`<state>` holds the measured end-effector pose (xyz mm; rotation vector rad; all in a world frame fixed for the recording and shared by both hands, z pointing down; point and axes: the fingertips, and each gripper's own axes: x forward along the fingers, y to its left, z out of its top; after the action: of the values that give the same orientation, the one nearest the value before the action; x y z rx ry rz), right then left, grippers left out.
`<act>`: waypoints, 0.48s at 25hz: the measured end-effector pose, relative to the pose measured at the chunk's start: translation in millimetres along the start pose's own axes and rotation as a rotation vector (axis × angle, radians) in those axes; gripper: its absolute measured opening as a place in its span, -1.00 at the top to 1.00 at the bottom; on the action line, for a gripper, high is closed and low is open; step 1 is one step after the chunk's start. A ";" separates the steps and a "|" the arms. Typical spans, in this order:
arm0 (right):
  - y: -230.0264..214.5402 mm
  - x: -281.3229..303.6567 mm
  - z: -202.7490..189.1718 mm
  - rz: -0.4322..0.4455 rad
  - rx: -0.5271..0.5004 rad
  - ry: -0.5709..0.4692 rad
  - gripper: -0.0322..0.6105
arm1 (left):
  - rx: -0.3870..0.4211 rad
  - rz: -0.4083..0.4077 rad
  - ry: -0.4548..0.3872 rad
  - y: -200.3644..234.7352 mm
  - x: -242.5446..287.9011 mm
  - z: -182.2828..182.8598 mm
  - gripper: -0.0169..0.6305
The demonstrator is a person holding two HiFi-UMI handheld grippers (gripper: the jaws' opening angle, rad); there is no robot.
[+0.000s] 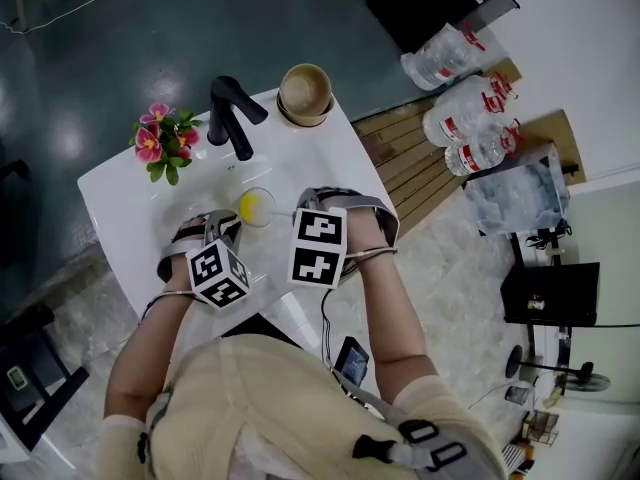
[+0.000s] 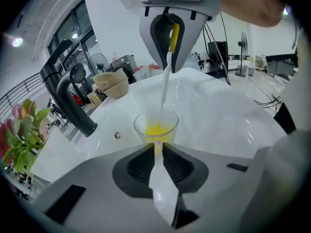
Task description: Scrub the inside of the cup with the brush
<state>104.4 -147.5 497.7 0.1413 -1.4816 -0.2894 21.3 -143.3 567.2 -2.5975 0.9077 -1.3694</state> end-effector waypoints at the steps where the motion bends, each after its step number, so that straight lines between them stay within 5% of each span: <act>1: 2.2 -1.3 1.2 -0.005 -0.009 -0.005 0.75 | 0.002 0.001 0.003 -0.2 0.0 -0.3 0.76; 12: 11.9 -27.2 -8.7 -0.029 -0.025 -0.007 0.75 | 0.008 0.007 0.023 0.3 -0.6 -3.1 0.77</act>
<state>112.6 -129.3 474.1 0.1420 -1.4836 -0.3320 18.5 -142.6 568.5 -2.5759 0.9114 -1.4017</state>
